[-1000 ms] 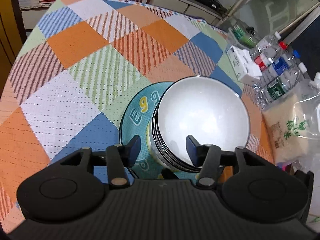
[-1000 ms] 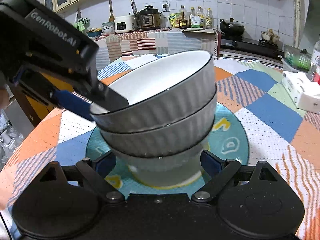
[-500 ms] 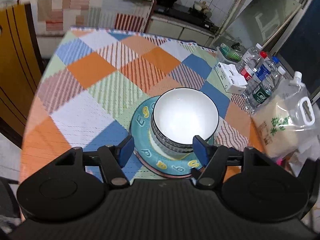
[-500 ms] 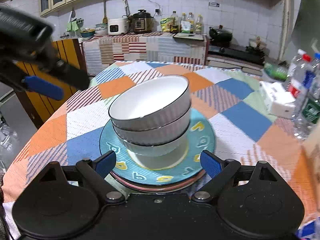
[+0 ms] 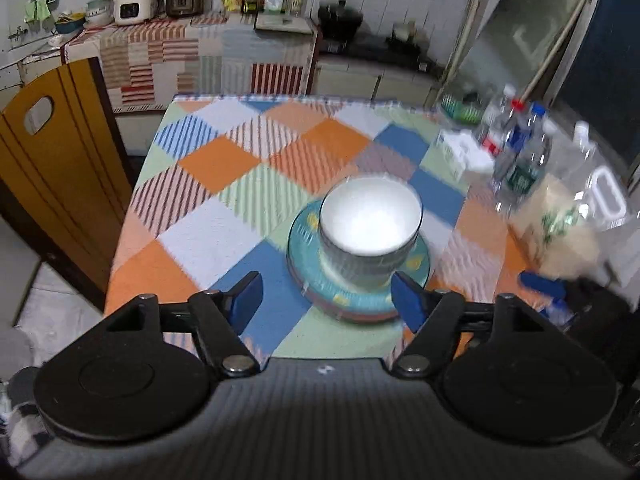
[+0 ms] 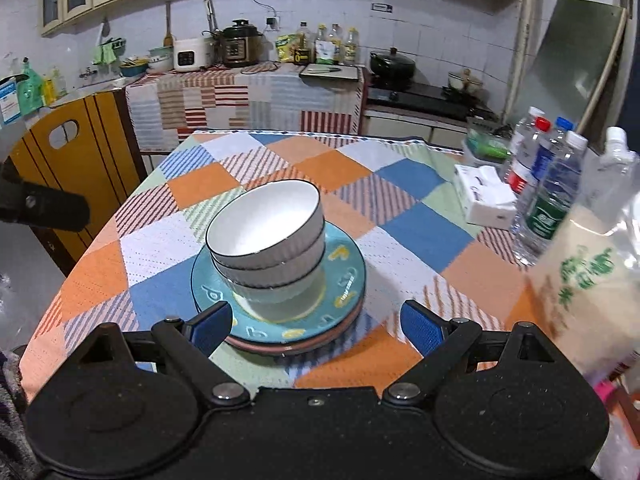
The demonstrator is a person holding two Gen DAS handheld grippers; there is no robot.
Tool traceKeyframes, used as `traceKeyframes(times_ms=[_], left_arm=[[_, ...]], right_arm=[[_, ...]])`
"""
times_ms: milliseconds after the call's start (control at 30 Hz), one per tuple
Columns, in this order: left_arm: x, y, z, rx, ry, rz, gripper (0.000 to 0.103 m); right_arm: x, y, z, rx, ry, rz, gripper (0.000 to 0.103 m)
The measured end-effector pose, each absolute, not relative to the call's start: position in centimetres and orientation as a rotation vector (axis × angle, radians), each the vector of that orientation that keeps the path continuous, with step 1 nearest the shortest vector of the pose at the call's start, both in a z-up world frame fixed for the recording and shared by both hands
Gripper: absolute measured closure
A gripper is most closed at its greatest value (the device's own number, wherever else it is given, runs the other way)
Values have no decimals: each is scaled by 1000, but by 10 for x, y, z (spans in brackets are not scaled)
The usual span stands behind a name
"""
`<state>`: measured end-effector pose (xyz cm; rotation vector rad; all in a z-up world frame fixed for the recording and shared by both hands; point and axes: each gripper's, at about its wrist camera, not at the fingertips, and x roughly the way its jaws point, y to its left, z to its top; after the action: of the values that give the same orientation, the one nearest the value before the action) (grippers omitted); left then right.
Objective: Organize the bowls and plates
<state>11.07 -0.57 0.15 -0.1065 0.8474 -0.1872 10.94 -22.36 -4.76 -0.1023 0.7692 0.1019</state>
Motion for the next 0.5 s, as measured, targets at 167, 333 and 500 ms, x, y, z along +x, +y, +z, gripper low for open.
traceKeyframes(times_ms=[167, 333, 500], left_arm=[[88, -2, 6, -74, 859, -167, 29], [68, -5, 5, -47, 857, -166, 23], [60, -8, 5, -37, 845, -123, 16]], right_arm=[[94, -224, -37, -127, 797, 43, 9], [80, -223, -28, -149, 822, -11, 9], [70, -226, -19, -113, 847, -47, 9]])
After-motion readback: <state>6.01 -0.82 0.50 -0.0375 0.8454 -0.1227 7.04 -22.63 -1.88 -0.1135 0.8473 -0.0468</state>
